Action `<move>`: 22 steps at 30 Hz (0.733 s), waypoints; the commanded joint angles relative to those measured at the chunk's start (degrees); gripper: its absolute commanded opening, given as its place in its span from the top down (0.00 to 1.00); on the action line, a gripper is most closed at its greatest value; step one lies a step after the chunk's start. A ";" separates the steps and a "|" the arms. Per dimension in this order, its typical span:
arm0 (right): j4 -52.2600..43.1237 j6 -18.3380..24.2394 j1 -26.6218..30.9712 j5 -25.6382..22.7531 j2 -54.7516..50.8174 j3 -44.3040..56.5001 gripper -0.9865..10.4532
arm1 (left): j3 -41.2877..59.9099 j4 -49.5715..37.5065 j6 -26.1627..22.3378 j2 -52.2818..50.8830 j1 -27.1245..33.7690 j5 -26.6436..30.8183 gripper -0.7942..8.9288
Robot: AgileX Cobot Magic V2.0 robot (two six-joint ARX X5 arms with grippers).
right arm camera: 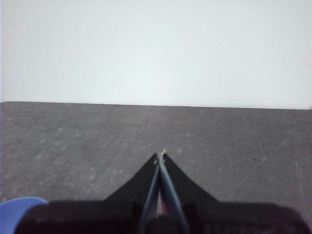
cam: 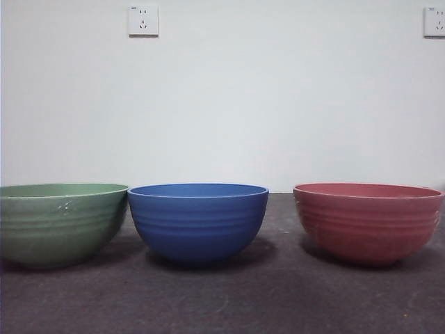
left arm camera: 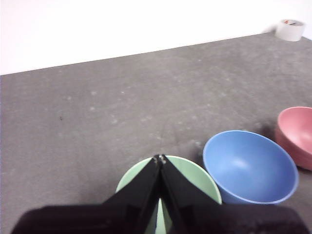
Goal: Pick up the green bowl on the top,put the green bowl on the left,pick up the red bowl in the middle,put the red bowl on the right
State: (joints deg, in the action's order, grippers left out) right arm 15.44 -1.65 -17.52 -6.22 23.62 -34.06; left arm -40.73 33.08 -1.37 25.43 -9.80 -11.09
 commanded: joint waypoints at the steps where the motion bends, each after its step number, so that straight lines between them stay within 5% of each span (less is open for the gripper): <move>1: 0.22 -1.07 0.04 -0.13 0.11 0.37 0.91 | 0.20 0.46 1.40 0.15 0.13 0.11 0.92; 15: 0.26 -1.07 0.07 -0.17 0.37 0.37 0.91 | 0.20 2.82 0.57 0.50 -0.26 0.42 0.92; 16: 0.26 -1.07 0.07 -0.28 0.37 0.37 0.91 | 0.20 3.26 -3.26 -0.94 -0.24 2.60 0.92; 19: 0.39 -1.07 0.09 -0.13 0.37 0.37 0.91 | 1.11 2.80 -3.78 -5.79 0.50 10.08 0.92; 22: 0.52 -1.07 0.09 -0.17 0.37 0.37 0.91 | 5.53 -2.67 -3.87 -11.28 2.56 11.06 0.92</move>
State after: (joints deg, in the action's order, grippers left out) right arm 16.29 -2.17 -17.50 -6.22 23.94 -34.06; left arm -37.17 32.05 -4.01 15.25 -7.88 -0.32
